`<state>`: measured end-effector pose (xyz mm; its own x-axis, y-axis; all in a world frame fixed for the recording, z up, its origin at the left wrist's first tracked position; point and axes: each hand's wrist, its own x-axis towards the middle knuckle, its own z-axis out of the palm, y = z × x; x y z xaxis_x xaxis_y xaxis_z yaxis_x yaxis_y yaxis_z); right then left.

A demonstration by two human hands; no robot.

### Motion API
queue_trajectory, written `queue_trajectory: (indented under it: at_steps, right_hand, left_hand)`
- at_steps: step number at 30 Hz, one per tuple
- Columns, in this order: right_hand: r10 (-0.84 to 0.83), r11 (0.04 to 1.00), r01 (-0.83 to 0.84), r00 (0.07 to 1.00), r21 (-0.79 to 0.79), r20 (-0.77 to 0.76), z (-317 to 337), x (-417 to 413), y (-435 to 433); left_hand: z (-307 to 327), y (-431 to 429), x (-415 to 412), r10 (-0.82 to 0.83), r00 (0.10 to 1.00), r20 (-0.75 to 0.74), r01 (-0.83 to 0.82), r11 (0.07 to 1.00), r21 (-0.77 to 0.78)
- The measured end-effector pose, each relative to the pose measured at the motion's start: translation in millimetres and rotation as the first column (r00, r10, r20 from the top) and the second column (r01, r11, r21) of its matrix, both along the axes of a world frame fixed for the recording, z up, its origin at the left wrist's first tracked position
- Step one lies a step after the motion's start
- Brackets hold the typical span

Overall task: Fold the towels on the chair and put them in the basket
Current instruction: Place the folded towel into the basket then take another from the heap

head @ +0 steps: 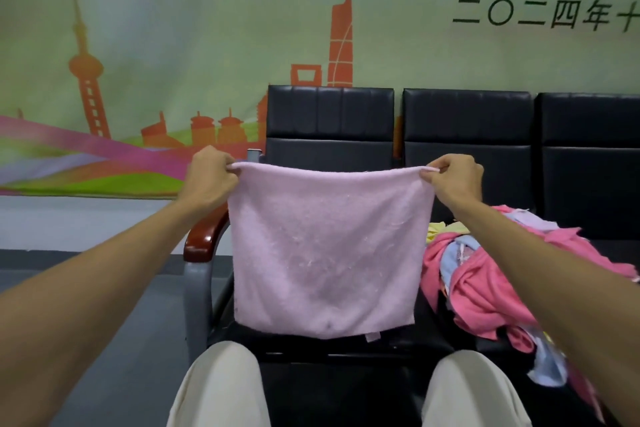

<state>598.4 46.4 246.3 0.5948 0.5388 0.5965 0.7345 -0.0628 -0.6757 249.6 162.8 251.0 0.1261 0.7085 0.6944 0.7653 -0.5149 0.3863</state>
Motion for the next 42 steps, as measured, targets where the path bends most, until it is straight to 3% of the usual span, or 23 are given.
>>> queue_trajectory:
  at_steps: [3, 8, 11, 16, 25, 27, 30, 33, 35, 38, 40, 42]
  right_hand:
    - [0.016, 0.999, -0.018, 0.999, 0.040, 0.047, 6.7, -2.5, -5.6]
    - [0.056, 0.980, -0.066, 0.997, 0.189, 0.058, 10.2, -5.5, -10.9]
    - [0.049, 0.981, -0.057, 0.998, 0.186, 0.051, 4.3, -7.4, -13.2]
    - [0.066, 0.975, -0.062, 0.998, 0.212, -0.013, -5.3, -8.6, -22.3]
    - [0.036, 0.960, -0.003, 0.993, 0.279, -0.114, -6.0, -7.8, -16.8]
    - [0.042, 0.957, -0.004, 0.991, 0.289, -0.124, -5.6, -5.7, -10.2]
    - [0.018, 0.978, 0.003, 0.995, 0.208, -0.101, -11.5, 3.0, 6.4]
    - [-0.014, 0.998, 0.019, 0.996, 0.052, -0.082, -31.8, 20.3, 32.0]
    - [-0.032, 0.999, 0.028, 0.996, -0.046, -0.088, -53.7, 32.6, 54.8]
    - [-0.030, 0.988, 0.012, 0.993, -0.153, -0.117, -92.3, 46.0, 92.9]
    - [-0.010, 0.977, -0.021, 0.989, -0.211, -0.148, -121.7, 54.9, 120.9]
    - [-0.009, 0.959, -0.045, 0.982, -0.281, -0.187, -154.4, 65.3, 149.1]
  left_hand:
    - [-1.7, -4.8, 0.0, 0.028, 0.997, -0.067, -0.031, 0.998, -0.054]
    - [-2.3, -5.9, -6.9, 0.029, 0.999, -0.025, -0.030, 0.999, -0.023]
    - [-2.2, -13.3, -2.7, -0.039, 0.998, 0.046, 0.042, 0.998, -0.053]
    - [-8.4, -16.7, -3.5, -0.093, 0.945, 0.314, 0.171, 0.958, -0.229]
    - [-5.6, -9.8, 7.9, -0.050, 0.890, 0.453, 0.172, 0.957, -0.233]
    - [-8.8, -3.5, 11.4, -0.034, 0.932, 0.362, 0.091, 0.986, -0.141]
    - [-24.6, 15.8, 17.1, 0.045, 0.995, 0.086, -0.044, 0.999, -0.011]
    - [-53.1, 47.4, 25.7, 0.109, 0.994, 0.004, -0.108, 0.990, -0.096]
    - [-77.7, 67.0, 39.3, 0.031, 0.986, 0.166, 0.012, 0.968, -0.251]
    - [-122.5, 98.9, 66.2, 0.055, 0.850, 0.524, 0.242, 0.843, -0.481]
    - [-158.1, 126.1, 83.3, 0.113, 0.794, 0.598, 0.304, 0.777, -0.551]
    - [-192.1, 152.1, 97.6, 0.148, 0.805, 0.575, 0.287, 0.750, -0.596]
